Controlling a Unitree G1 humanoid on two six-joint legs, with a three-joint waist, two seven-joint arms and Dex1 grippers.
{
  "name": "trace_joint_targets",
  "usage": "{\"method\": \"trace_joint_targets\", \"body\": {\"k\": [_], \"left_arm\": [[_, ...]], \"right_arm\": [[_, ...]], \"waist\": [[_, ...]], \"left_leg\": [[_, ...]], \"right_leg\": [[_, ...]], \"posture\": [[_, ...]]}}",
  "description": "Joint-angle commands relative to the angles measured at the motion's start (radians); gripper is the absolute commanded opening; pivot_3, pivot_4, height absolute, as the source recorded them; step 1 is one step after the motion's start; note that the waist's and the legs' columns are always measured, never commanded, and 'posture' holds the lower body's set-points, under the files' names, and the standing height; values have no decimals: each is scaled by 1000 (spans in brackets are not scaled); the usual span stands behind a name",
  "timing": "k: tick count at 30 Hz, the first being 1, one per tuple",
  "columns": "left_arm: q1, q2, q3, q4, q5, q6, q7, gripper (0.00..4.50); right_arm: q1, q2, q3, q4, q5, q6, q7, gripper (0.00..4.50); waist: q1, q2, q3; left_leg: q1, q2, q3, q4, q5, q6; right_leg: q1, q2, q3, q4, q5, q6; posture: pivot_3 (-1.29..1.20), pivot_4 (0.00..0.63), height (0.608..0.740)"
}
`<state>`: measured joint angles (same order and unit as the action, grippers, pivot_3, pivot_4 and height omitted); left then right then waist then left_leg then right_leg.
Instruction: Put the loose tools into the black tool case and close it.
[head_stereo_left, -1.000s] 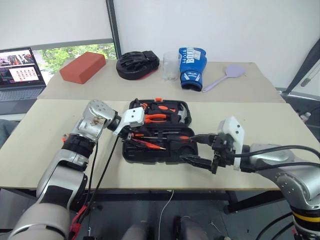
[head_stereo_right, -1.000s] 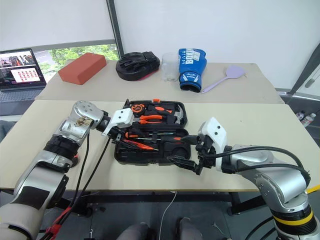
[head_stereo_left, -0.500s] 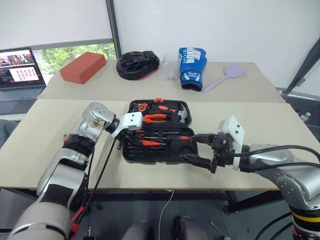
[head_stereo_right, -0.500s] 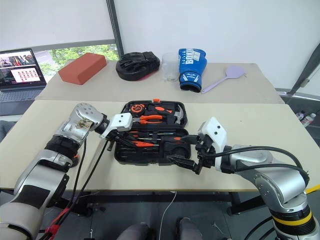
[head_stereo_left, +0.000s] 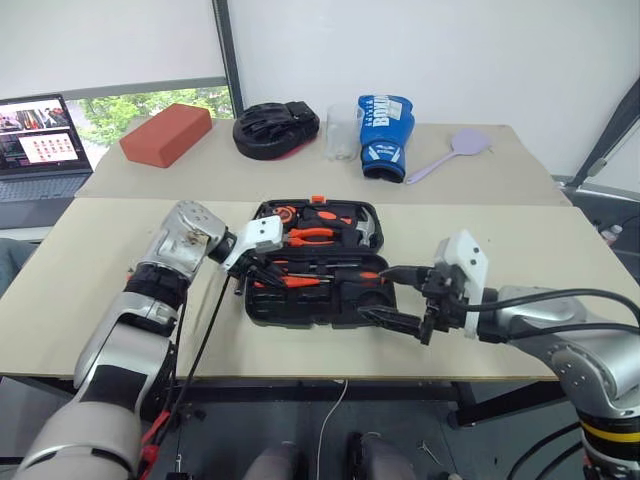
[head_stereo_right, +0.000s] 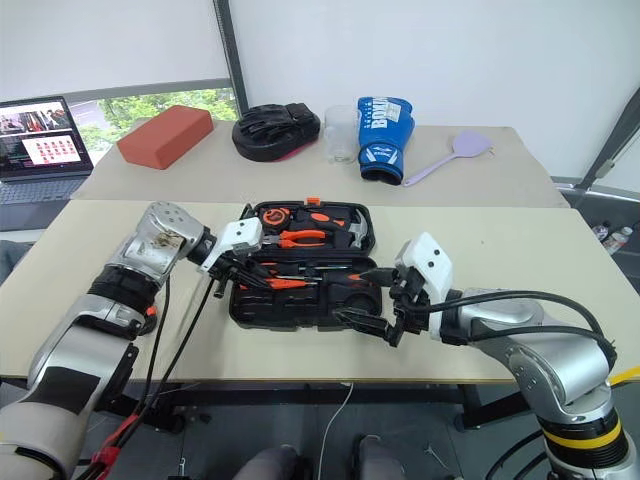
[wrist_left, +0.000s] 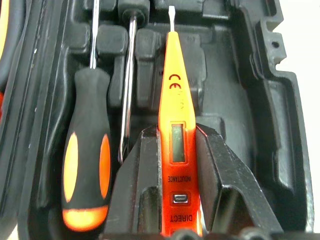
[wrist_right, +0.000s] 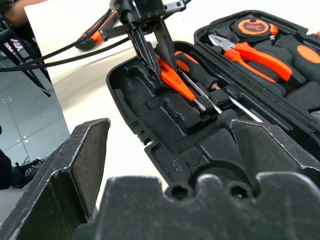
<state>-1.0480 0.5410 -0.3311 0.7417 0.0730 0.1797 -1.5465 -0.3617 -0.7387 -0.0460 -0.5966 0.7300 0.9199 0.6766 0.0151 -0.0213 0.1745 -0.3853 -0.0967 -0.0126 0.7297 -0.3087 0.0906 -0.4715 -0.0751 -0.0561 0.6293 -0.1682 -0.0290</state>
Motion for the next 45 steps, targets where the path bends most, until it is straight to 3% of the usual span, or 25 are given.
{"method": "trace_joint_targets", "body": {"k": [1, 5, 11, 12, 13, 19, 20, 34, 45], "left_arm": [[-20, -1, 19, -4, -12, 1, 5, 1582], [-19, 19, 26, -27, -22, 13, -14, 3096], [-18, 30, 67, -48, -66, 34, -14, 3096], [-17, 27, 73, -45, -70, 35, -5, 2563], [-15, 25, 77, -43, -73, 34, -2, 2432], [-11, -17, 126, -21, -110, 57, 64, 231], [-13, -24, 135, -9, -113, 59, 80, 29], [33, -71, 149, 97, -142, 174, 82, 29], [163, -26, 106, 29, -103, 65, 89, 29]], "right_arm": [[-14, -1, -12, -15, 2, -27, 6, 4500], [-12, 2, -15, -17, 6, -24, 3, 4500], [-6, 2, -18, -17, 5, -25, 2, 4500], [-6, 2, -17, -16, 5, -25, 2, 4500], [-6, 2, -17, -16, 5, -25, 2, 4500], [-10, 1, -14, -14, 3, -24, 3, 4500], [-11, 0, -14, -13, 3, -23, 3, 4500], [-5, 1, -6, -26, 6, -17, 0, 4500], [3, 6, -5, -39, 12, -12, -8, 4500]], "waist": [[0, 0, 0], [0, 0, 0], [0, 0, 0], [0, 0, 0], [1, 0, 0], [1, 0, 0], [1, 0, 0], [0, 0, 0], [-4, 0, -7]], "left_leg": [[0, 0, 0, 0, 0, 0], [0, 0, 0, 0, 0, 0], [0, 0, 0, 0, 0, 0], [0, 0, 0, 0, 0, 0], [0, 0, 0, 0, 0, 0], [0, 0, 0, 0, 0, 0], [0, 0, 0, 0, 0, 0], [0, 0, 0, 0, 0, 0], [4, 0, 1, 0, 0, 0]], "right_leg": [[0, 0, 0, 0, 0, 0], [0, 0, 0, 0, 0, 0], [0, 0, 0, 0, 0, 0], [0, 0, 0, 0, 0, 0], [0, 0, 0, 0, 0, 0], [0, 0, 0, 0, 0, 0], [0, 0, 0, 0, 0, 0], [0, 0, 0, 0, 0, 0], [1, 0, 3, 1, 0, 0]], "posture": [[0, 150, 740], [0, 150, 740], [0, 150, 740], [0, 150, 740], [0, 150, 740], [0, 150, 740], [0, 150, 740], [0, 150, 740], [0, 150, 740]]}}
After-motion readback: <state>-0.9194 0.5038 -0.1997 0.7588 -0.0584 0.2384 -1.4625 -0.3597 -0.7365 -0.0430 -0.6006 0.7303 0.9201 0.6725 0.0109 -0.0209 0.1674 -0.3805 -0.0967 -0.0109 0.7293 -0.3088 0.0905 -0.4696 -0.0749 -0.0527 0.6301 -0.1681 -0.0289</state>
